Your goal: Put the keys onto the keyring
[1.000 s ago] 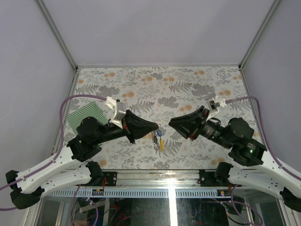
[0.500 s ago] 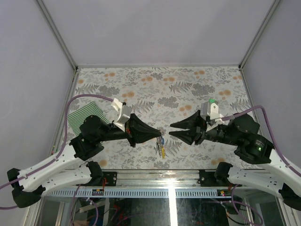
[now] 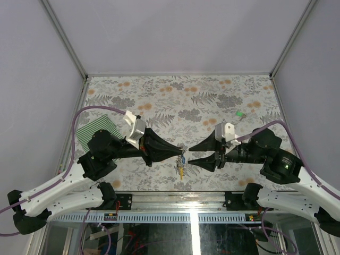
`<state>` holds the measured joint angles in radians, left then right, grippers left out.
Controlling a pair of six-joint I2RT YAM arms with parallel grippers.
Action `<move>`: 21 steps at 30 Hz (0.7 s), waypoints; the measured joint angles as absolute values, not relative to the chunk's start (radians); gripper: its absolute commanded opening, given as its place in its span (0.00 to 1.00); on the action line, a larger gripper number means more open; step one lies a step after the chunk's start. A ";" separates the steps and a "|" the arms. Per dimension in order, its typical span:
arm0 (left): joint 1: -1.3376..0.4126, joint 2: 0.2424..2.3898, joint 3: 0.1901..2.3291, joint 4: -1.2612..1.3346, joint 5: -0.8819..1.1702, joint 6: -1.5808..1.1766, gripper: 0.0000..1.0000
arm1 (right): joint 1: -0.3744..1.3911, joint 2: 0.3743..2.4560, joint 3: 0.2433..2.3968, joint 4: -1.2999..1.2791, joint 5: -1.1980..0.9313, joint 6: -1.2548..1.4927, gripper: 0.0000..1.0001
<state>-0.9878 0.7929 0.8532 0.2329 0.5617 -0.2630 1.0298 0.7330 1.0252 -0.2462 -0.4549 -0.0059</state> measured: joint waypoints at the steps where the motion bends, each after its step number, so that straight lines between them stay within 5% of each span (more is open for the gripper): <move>1: -0.988 0.793 0.853 0.233 0.561 -0.263 0.00 | 1.030 0.733 1.015 -0.234 -0.459 0.004 0.50; 8: -0.988 0.793 0.853 0.233 0.556 -0.264 0.00 | 1.030 0.749 0.968 -0.161 -0.471 0.078 0.53; 21: -0.988 0.794 0.853 0.233 0.542 -0.264 0.00 | 1.030 0.768 0.943 -0.060 -0.482 0.152 0.43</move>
